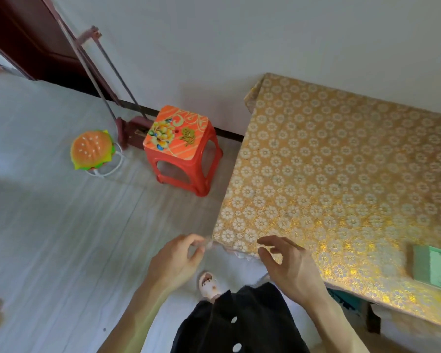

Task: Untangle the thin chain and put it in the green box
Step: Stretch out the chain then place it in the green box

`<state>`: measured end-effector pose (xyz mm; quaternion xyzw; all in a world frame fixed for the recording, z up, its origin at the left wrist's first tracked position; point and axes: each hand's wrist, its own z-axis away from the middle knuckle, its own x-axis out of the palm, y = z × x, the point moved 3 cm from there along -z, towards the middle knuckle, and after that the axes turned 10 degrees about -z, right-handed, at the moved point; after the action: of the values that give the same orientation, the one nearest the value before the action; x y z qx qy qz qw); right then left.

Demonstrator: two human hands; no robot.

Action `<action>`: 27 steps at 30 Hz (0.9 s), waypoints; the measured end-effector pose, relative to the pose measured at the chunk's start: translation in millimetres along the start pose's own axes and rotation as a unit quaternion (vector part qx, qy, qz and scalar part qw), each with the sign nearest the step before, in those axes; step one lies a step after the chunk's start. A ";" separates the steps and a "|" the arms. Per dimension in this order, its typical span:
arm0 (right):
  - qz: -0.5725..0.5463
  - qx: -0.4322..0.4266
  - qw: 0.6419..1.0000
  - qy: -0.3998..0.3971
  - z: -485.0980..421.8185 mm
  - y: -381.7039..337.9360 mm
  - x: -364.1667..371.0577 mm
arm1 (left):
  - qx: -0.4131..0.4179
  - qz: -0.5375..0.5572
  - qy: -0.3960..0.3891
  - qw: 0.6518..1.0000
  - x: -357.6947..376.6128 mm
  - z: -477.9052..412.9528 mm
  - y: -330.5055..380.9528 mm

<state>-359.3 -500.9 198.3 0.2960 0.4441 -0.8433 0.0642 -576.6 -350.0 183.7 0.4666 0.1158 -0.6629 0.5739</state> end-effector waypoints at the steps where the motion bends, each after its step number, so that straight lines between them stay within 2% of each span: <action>1: 0.004 0.005 1.000 -0.012 -4.5 -6.6 7.2 | -0.002 -0.001 0.000 1.000 -6.6 -5.1 -9.0; 6: 0.040 0.027 0.997 -0.059 -35.8 -24.5 27.4 | -0.015 0.015 -0.040 0.999 -19.6 -30.6 -40.6; 11: 0.012 0.047 0.998 -0.031 -85.7 -33.6 24.2 | -0.009 0.007 -0.086 0.996 -30.8 -78.6 -42.5; 21: -0.043 0.092 0.992 0.079 -171.5 -54.5 -31.6 | 0.094 -0.083 -0.093 0.988 -116.2 -228.5 40.8; 27: -0.077 0.157 0.971 0.161 -188.9 -48.5 -53.3 | 0.199 -0.153 -0.143 0.957 -125.4 -294.1 98.3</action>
<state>-250.3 -331.5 181.1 0.3990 0.3323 -0.8461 -0.1203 -360.1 -96.3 157.4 0.4486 -0.0313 -0.8123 0.3715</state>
